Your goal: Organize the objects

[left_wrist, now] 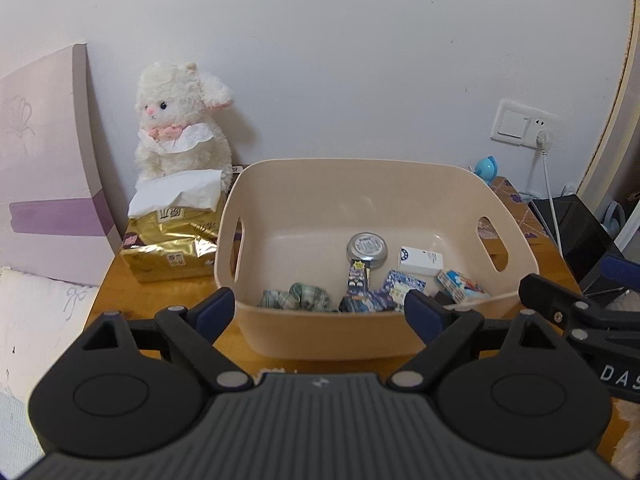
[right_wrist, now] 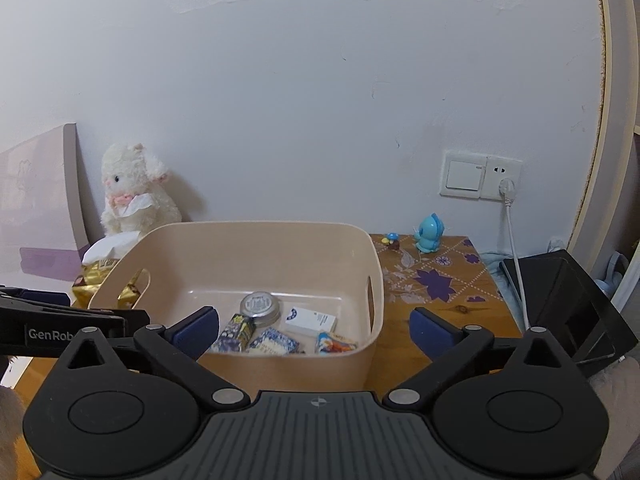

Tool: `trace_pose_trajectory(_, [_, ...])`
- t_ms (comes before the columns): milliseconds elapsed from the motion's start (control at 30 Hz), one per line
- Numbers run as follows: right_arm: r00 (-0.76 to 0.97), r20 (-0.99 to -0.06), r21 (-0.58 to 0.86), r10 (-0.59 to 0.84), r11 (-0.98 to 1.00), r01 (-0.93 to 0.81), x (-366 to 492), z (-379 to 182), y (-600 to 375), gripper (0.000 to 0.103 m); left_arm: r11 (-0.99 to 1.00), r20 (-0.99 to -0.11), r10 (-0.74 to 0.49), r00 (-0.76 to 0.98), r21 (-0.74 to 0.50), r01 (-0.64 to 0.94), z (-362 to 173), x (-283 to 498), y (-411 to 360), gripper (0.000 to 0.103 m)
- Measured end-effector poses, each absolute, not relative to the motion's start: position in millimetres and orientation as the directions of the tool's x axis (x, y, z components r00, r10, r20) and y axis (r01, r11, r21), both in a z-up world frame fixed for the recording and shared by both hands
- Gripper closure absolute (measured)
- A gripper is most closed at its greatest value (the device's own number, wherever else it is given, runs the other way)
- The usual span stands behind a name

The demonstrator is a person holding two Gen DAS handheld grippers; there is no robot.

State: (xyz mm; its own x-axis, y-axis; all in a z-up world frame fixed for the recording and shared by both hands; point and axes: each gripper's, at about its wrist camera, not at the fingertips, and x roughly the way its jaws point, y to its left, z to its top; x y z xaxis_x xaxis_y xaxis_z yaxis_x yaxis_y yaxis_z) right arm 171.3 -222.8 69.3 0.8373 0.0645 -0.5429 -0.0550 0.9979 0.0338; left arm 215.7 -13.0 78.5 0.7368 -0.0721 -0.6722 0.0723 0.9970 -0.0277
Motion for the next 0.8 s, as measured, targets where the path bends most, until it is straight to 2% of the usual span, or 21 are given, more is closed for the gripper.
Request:
trace_pose_trajectory(267, [0.828,-0.557,0.006,0.071,0.997,-0.082,128.2,67.0,-223.3,0.000,0.996,-0.680,-0.056,0.731,0.008,0.084,76.4,168.7,-9.1,0.011])
trace_pose_trajectory(800, [0.794,-0.595,-0.005,0.127,0.987,-0.161,45.0,49.4,-214.8,0.000,0.997,-0.633,-0.046,0.772,0.014,0.071,71.4,70.5,0.9,0.011])
